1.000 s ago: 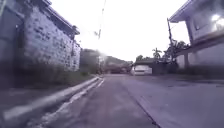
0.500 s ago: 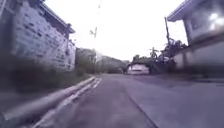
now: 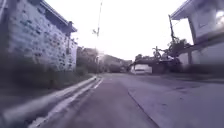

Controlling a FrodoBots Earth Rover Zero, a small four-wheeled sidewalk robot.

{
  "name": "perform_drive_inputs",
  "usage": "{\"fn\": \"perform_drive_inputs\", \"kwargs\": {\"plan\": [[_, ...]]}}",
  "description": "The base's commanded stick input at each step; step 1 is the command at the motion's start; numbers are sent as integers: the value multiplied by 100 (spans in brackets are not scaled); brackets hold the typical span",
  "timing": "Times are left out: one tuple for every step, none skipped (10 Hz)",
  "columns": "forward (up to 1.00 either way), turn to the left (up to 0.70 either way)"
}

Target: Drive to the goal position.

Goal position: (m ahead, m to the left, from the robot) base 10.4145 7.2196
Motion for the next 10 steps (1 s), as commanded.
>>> {"fn": "perform_drive_inputs", "kwargs": {"plan": [[70, 0], [70, 0], [70, 0], [70, 0], [70, 0], [70, -11], [70, -35], [70, -35], [70, -35], [70, -35]]}}
